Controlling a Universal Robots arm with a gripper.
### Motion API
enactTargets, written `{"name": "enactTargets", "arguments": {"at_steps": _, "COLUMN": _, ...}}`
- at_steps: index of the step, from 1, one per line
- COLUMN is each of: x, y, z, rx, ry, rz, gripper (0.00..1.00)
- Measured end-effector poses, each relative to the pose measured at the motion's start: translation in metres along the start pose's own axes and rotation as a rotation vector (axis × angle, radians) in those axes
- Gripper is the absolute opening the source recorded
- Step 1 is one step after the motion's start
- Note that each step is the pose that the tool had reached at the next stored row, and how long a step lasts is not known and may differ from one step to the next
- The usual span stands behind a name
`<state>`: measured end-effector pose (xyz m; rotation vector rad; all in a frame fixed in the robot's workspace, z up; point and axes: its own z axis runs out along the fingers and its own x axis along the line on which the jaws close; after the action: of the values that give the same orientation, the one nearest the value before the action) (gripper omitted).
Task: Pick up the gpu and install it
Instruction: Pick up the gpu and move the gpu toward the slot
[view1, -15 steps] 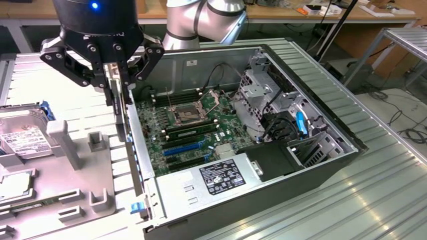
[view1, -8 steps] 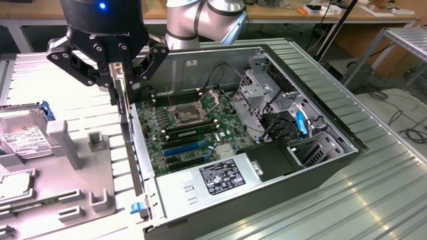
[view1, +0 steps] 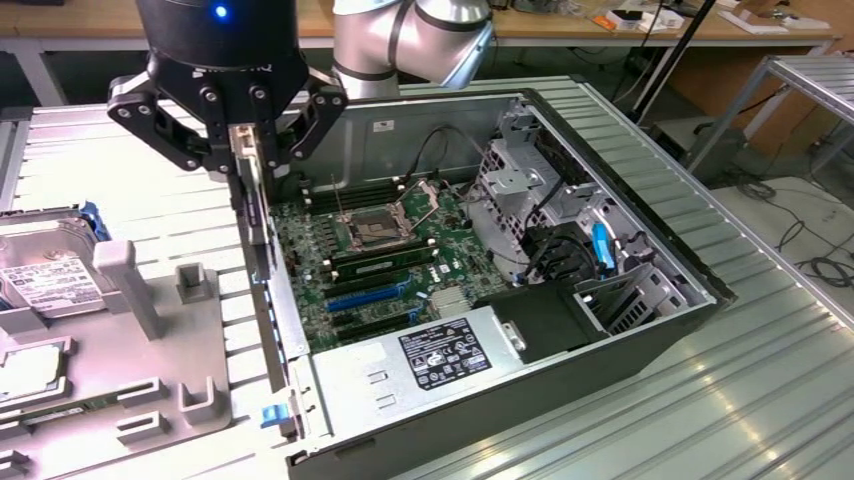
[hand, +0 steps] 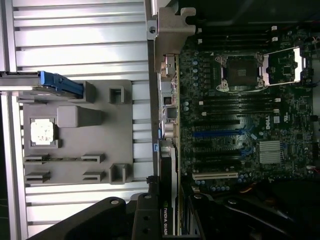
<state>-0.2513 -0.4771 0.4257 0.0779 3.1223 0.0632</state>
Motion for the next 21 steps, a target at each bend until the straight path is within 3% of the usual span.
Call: {"name": "enactTargets", "arguments": {"at_steps": 21, "x": -0.021, "y": 0.0010, "z": 0.0003, "rx": 0.0001, "ry": 0.0001, "rz": 0.000, "gripper": 0.27}}
